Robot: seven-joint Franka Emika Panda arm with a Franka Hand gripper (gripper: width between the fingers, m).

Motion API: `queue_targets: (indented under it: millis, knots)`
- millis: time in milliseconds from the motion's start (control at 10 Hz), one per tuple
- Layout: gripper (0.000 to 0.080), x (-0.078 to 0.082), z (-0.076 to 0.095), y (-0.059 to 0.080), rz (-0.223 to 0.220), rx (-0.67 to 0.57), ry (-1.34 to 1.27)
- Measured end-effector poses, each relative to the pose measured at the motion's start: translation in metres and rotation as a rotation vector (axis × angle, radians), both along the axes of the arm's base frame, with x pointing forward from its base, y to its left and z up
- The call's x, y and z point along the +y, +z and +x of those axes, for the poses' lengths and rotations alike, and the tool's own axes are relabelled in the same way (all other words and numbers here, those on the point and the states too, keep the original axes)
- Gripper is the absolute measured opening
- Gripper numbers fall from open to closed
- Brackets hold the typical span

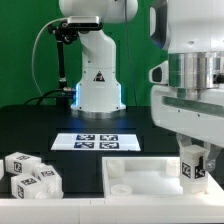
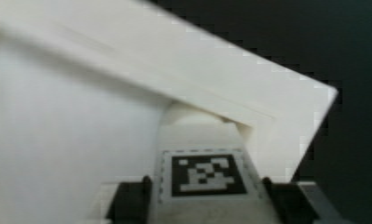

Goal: Assemble one leg

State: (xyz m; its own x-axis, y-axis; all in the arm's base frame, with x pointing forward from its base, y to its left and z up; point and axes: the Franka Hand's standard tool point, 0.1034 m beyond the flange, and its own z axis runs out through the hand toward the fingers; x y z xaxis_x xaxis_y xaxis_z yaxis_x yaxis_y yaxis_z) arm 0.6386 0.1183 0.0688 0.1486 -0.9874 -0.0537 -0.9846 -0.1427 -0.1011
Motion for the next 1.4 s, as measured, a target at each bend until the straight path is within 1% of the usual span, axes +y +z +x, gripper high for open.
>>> queue_targets:
  millis: [200,300,400,500,600,700,800,900,1200,1300,1400]
  knots:
    - [0.0285,-0.0010,0.0009,-0.0016,0.040,-0.012,-0.215]
    - [0.0285,-0.0011,0.0003,-0.0023,0.038,-0.012,-0.206]
    - [0.0364,-0.0009,0.0003,-0.0023,0.033,-0.016,-0.156]
    - [0.0364,-0.0002,-0.0017,-0.0029,0.017,-0.011,-0.052]
    - [0.0543,-0.0003,-0.0006,-0.0005,0.004,-0.015,0.124]
    - [0.0616,-0.0019,0.0029,0.0035,-0.012,-0.028,0.341]
    - [0.0616,-0.0039,0.0041,0.0040,-0.023,-0.040,0.487]
    - [0.0643,-0.0041,0.0039,0.0035,-0.027,-0.043,0.525]
    - [0.0649,-0.0049,0.0040,0.0035,-0.045,-0.055,0.689]
    - [0.0649,-0.0067,0.0040,0.0034,-0.091,-0.059,0.916]
    - [0.0649,-0.0070,0.0041,0.0034,-0.089,-0.058,0.903]
